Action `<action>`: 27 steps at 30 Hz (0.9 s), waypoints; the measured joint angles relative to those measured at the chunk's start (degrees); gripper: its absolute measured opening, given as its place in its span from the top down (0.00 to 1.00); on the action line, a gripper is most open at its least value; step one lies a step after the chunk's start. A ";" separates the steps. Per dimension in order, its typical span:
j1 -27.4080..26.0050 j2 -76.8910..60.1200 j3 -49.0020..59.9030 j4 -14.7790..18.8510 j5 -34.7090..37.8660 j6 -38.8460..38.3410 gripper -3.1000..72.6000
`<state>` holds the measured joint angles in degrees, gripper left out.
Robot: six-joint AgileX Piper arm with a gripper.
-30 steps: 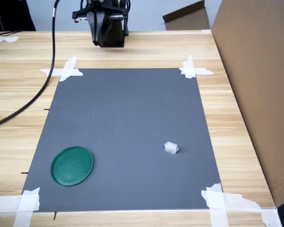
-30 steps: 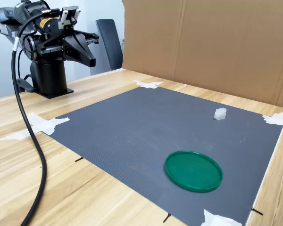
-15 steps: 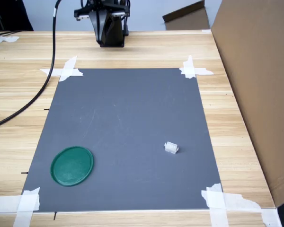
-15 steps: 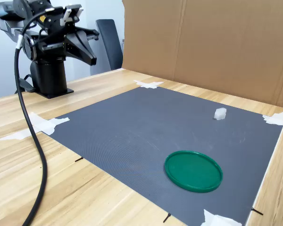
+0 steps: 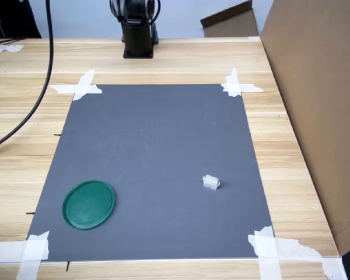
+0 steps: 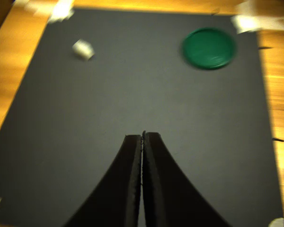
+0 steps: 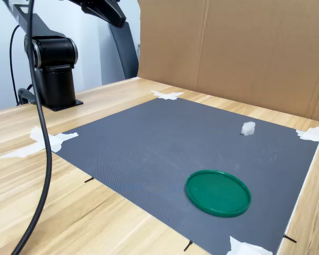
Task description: Grasp a white terminal and put it in the green lid.
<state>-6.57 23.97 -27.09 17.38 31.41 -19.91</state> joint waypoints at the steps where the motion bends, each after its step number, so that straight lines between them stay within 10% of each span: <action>1: 0.00 1.69 -1.07 1.15 1.81 -2.76 1.00; 4: 0.00 11.47 -10.21 11.68 18.30 -21.24 1.00; 11: 0.10 19.18 -19.46 17.84 29.70 -34.21 1.00; 16: 9.39 27.15 -26.31 10.37 30.90 -29.97 0.95; 20: 23.00 35.08 -30.86 -0.31 29.02 -22.10 0.70; 27: 29.90 43.15 -36.15 -3.35 25.18 -19.07 0.28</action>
<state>23.34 67.12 -63.24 14.03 56.59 -38.99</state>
